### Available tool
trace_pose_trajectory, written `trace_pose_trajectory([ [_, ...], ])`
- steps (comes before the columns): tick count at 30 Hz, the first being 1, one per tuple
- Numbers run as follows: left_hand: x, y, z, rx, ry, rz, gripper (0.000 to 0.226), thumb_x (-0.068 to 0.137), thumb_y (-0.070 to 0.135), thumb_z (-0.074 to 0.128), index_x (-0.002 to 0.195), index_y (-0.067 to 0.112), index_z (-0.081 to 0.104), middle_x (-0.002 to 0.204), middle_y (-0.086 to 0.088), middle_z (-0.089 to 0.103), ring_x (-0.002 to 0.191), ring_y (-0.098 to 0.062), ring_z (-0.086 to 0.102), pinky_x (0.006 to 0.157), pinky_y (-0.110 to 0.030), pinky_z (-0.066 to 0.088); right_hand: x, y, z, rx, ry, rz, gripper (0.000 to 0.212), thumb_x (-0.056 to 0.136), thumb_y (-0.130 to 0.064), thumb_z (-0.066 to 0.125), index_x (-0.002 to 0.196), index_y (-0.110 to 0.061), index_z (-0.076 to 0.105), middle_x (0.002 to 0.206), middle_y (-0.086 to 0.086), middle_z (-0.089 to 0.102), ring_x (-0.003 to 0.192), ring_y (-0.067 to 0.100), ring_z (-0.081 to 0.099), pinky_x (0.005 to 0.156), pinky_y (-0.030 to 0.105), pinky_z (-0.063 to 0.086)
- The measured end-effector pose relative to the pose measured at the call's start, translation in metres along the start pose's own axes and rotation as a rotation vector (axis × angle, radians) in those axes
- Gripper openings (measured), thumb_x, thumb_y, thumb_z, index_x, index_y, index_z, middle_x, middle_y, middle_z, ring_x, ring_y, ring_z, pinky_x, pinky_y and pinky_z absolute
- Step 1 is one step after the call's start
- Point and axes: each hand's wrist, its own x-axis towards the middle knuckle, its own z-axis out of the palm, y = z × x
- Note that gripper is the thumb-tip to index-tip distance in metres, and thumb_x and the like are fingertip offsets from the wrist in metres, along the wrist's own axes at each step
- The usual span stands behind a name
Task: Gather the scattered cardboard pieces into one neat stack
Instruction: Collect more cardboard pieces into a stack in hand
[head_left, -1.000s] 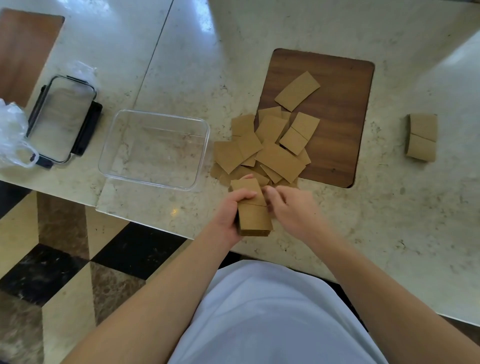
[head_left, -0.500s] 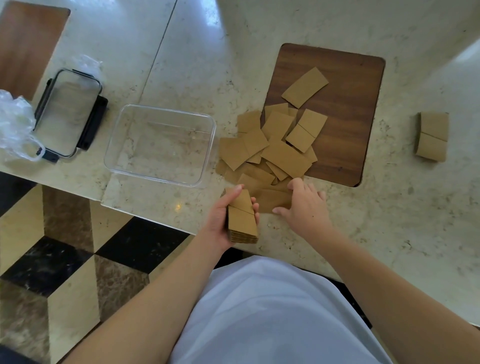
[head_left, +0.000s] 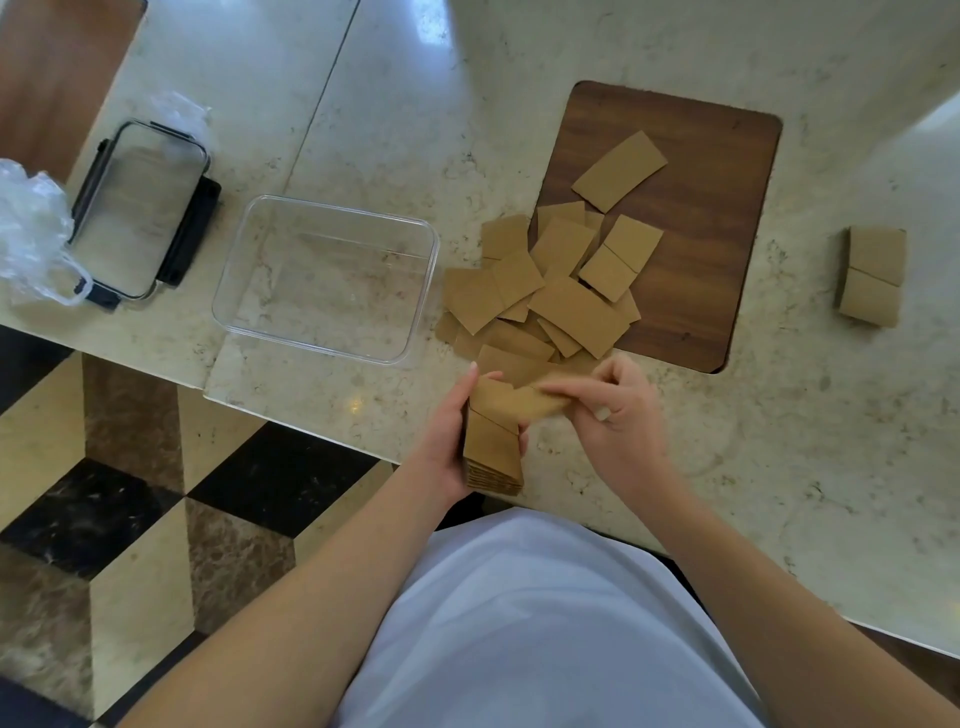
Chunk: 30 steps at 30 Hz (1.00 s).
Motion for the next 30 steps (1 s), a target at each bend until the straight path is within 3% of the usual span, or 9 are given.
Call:
trace_pose_trajectory([
  [3, 0.0, 0.0, -0.001, 0.076, -0.041, 0.026, 0.056, 0.097, 0.061, 0.055, 0.127, 0.015, 0.068, 0.111, -0.018, 0.077, 0.088, -0.032, 0.077, 0.068, -0.042, 0.062, -0.001, -0.002, 0.004, -0.075, -0.056, -0.144, 0.038, 0.086, 0.003, 0.074, 0.101, -0.031, 0.083, 0.08, 0.0, 0.051, 0.081, 0.02, 0.049, 0.078, 0.037, 0.032],
  [7, -0.002, 0.0, -0.002, 0.066, -0.121, 0.038, 0.061, 0.088, 0.061, 0.067, 0.131, 0.017, 0.065, 0.119, -0.018, 0.074, 0.094, -0.031, 0.074, 0.072, -0.044, 0.062, -0.005, -0.007, 0.008, -0.121, -0.157, -0.197, 0.041, 0.09, 0.001, 0.07, 0.115, -0.031, 0.079, 0.088, 0.001, 0.059, 0.084, 0.023, 0.051, 0.077, 0.047, 0.039],
  [13, -0.007, -0.005, -0.008, 0.033, -0.185, 0.019, 0.069, 0.074, 0.023, 0.091, 0.138, 0.025, 0.064, 0.111, -0.019, 0.072, 0.082, -0.03, 0.071, 0.072, -0.045, 0.061, 0.01, -0.011, 0.006, -0.094, -0.566, -0.078, 0.06, 0.093, 0.01, 0.043, 0.118, -0.031, 0.077, 0.099, -0.002, 0.055, 0.091, 0.015, 0.049, 0.08, 0.027, 0.04],
  [16, -0.009, -0.005, -0.011, -0.027, -0.214, -0.003, 0.07, 0.073, 0.025, 0.093, 0.136, 0.027, 0.064, 0.101, -0.016, 0.068, 0.079, -0.027, 0.067, 0.073, -0.044, 0.06, 0.024, -0.006, 0.012, -0.052, -0.383, 0.055, 0.043, 0.095, 0.004, 0.05, 0.113, -0.024, 0.076, 0.103, -0.005, 0.059, 0.09, 0.01, 0.057, 0.076, 0.024, 0.048],
  [18, -0.01, -0.003, -0.014, -0.047, -0.226, -0.004, 0.061, 0.073, 0.037, 0.093, 0.127, 0.026, 0.066, 0.099, -0.015, 0.065, 0.08, -0.026, 0.065, 0.074, -0.044, 0.059, 0.032, 0.002, 0.021, -0.227, -0.245, 0.088, 0.03, 0.096, -0.011, 0.06, 0.122, -0.02, 0.07, 0.113, 0.0, 0.059, 0.103, 0.017, 0.055, 0.086, 0.032, 0.049],
  [21, -0.01, -0.001, -0.018, -0.07, -0.186, 0.009, 0.054, 0.077, 0.052, 0.084, 0.117, 0.022, 0.064, 0.101, -0.015, 0.066, 0.082, -0.026, 0.066, 0.072, -0.043, 0.06, 0.04, 0.011, 0.037, -0.494, -0.285, 0.131, 0.041, 0.089, -0.038, 0.073, 0.127, -0.023, 0.063, 0.123, 0.002, 0.053, 0.117, 0.024, 0.046, 0.099, 0.041, 0.038],
  [24, -0.008, 0.0, -0.02, -0.113, -0.13, 0.014, 0.051, 0.086, 0.062, 0.069, 0.113, 0.019, 0.062, 0.103, -0.017, 0.067, 0.083, -0.027, 0.067, 0.068, -0.04, 0.061, 0.043, 0.013, 0.051, -0.621, -0.299, 0.113, 0.04, 0.082, -0.048, 0.077, 0.11, -0.024, 0.062, 0.118, 0.001, 0.05, 0.114, 0.025, 0.043, 0.092, 0.04, 0.032],
  [27, -0.007, 0.005, -0.023, -0.139, -0.13, 0.008, 0.045, 0.085, 0.051, 0.076, 0.11, 0.016, 0.065, 0.103, -0.019, 0.069, 0.087, -0.029, 0.067, 0.066, -0.039, 0.06, 0.044, 0.011, 0.058, -0.64, -0.277, 0.123, 0.043, 0.08, -0.051, 0.078, 0.101, -0.023, 0.055, 0.108, -0.001, 0.056, 0.106, 0.024, 0.046, 0.087, 0.04, 0.031],
  [30, -0.01, 0.009, -0.028, -0.15, -0.167, 0.003, 0.048, 0.076, 0.024, 0.086, 0.117, 0.013, 0.063, 0.106, -0.022, 0.067, 0.093, -0.032, 0.067, 0.075, -0.043, 0.059, 0.044, 0.012, 0.058, -0.603, -0.293, 0.174, 0.047, 0.081, -0.05, 0.078, 0.111, -0.024, 0.053, 0.106, -0.004, 0.06, 0.108, 0.023, 0.05, 0.09, 0.041, 0.032],
])
